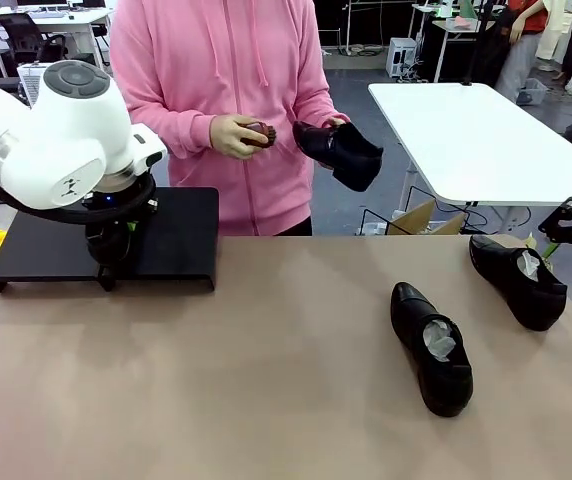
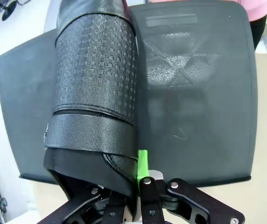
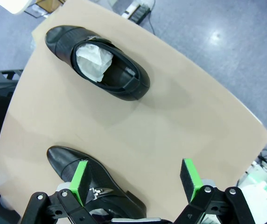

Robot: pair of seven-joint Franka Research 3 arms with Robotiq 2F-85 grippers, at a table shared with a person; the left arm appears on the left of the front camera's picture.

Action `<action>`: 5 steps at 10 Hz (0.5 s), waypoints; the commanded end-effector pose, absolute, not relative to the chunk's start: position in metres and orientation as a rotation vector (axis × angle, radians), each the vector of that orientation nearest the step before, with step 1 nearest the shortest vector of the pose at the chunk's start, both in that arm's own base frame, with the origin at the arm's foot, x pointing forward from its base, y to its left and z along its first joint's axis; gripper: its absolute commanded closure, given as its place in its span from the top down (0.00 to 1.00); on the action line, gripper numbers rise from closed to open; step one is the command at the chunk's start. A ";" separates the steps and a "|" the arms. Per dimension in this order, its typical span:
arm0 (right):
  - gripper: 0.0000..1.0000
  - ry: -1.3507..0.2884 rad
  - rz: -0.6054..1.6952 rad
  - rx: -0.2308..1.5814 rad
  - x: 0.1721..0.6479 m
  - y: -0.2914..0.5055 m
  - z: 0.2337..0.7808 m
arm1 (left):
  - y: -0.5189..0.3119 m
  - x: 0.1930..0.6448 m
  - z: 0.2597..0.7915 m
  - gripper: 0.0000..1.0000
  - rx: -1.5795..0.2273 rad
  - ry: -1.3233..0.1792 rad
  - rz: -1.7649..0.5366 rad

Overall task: Organize the shoes by placing them on the stand.
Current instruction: Place the Shoe from the middle of the table onto the Shoes Stand.

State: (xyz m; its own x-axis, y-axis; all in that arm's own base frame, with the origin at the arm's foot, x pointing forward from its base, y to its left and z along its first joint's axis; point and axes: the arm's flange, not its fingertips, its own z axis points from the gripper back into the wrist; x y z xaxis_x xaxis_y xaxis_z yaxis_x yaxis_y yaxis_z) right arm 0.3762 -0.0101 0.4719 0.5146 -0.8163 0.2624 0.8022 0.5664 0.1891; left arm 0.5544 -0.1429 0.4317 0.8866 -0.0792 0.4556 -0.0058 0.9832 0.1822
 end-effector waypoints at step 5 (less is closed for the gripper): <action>1.00 -0.351 -0.967 0.054 0.379 -0.011 0.471 | -0.153 0.569 0.422 0.43 0.199 -0.505 -0.012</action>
State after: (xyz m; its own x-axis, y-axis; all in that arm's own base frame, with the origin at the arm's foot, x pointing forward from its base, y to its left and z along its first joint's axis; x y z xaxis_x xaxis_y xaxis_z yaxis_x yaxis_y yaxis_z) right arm 0.3762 -0.0101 0.4719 0.5146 -0.8163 0.2623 0.8022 0.5664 0.1890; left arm 0.5624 -0.1502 0.4189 0.8905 -0.0795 0.4480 -0.0068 0.9822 0.1877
